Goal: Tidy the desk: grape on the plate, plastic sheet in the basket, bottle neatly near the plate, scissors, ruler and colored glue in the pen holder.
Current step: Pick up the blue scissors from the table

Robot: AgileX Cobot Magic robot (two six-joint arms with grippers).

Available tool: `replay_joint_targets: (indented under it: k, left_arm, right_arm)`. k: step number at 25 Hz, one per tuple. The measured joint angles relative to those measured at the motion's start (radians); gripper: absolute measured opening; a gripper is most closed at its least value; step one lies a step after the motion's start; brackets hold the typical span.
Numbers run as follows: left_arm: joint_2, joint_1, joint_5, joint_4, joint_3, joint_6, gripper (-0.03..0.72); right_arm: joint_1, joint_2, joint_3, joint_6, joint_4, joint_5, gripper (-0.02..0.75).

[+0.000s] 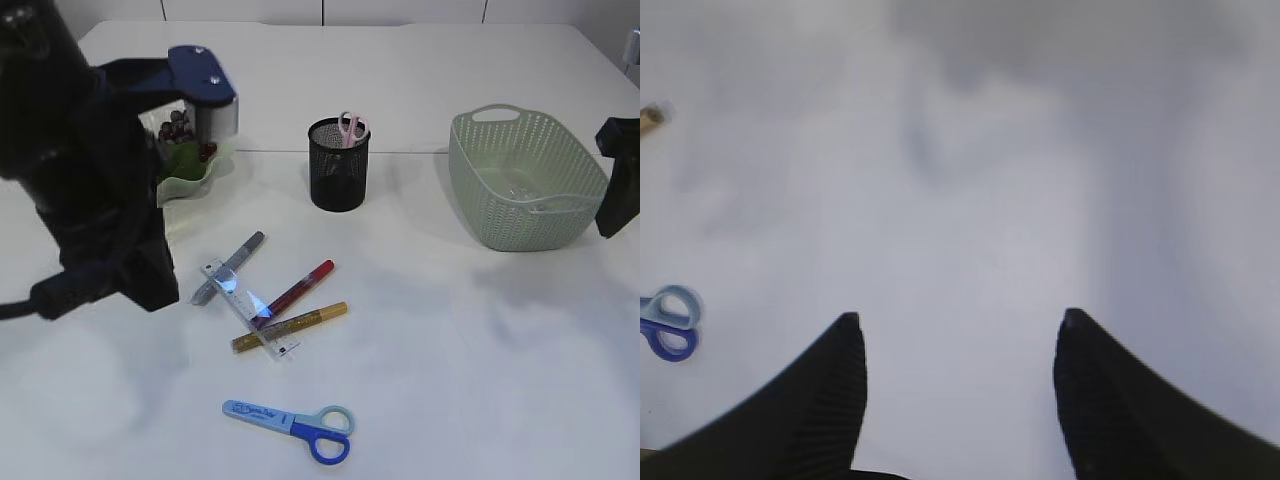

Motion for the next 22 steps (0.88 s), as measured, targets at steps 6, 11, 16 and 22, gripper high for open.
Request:
replay_joint_targets:
  k: [6, 11, 16, 22]
  left_arm:
    - [-0.004, -0.011, -0.065, 0.065, 0.052, 0.006, 0.24]
    - [0.0, -0.017, -0.13, 0.072, 0.051, 0.067, 0.241]
    - [0.044, -0.039, -0.142, 0.076, 0.051, 0.11, 0.241]
    - [0.139, -0.045, -0.215, 0.083, 0.065, 0.139, 0.246]
  right_arm:
    - [0.0, 0.0, 0.0, -0.009, 0.004, 0.0, 0.471]
    - [0.0, 0.0, 0.0, -0.017, 0.026, 0.0, 0.471]
    - [0.0, 0.0, 0.0, -0.041, 0.039, 0.0, 0.471]
    - [0.0, 0.0, 0.0, -0.066, 0.041, 0.0, 0.471]
